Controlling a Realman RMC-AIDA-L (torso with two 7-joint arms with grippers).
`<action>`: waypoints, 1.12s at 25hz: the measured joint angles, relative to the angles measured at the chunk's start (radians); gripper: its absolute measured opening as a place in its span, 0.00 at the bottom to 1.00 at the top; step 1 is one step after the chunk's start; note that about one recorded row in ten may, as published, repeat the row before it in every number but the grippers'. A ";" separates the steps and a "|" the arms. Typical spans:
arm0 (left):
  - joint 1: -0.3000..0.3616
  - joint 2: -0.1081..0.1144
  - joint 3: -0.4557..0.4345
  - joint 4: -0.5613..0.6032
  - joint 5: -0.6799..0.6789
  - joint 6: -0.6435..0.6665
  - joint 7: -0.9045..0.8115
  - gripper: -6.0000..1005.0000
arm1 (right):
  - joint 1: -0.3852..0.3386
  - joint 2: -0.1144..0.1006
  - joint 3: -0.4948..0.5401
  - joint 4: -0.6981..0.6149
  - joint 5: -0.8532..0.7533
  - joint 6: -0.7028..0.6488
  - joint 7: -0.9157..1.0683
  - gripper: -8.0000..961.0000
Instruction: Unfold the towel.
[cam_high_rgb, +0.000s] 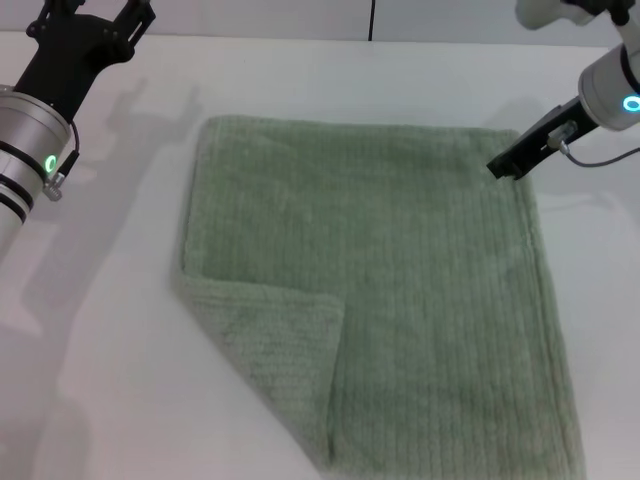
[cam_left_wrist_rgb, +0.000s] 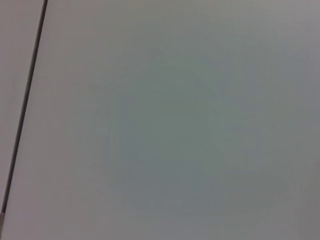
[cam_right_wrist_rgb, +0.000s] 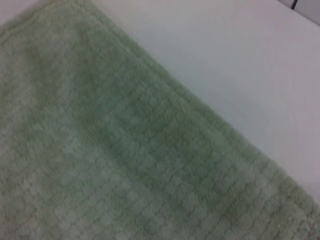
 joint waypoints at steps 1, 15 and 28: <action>0.000 0.000 0.000 0.000 0.000 0.000 0.000 0.76 | 0.000 0.001 0.000 0.008 0.000 0.005 -0.006 0.01; 0.001 0.000 0.029 0.001 0.000 0.000 -0.006 0.76 | -0.008 0.005 -0.002 0.062 0.000 0.057 -0.018 0.01; 0.000 0.000 0.033 0.003 0.000 0.001 -0.014 0.75 | 0.008 0.003 -0.006 0.106 -0.002 0.080 -0.027 0.01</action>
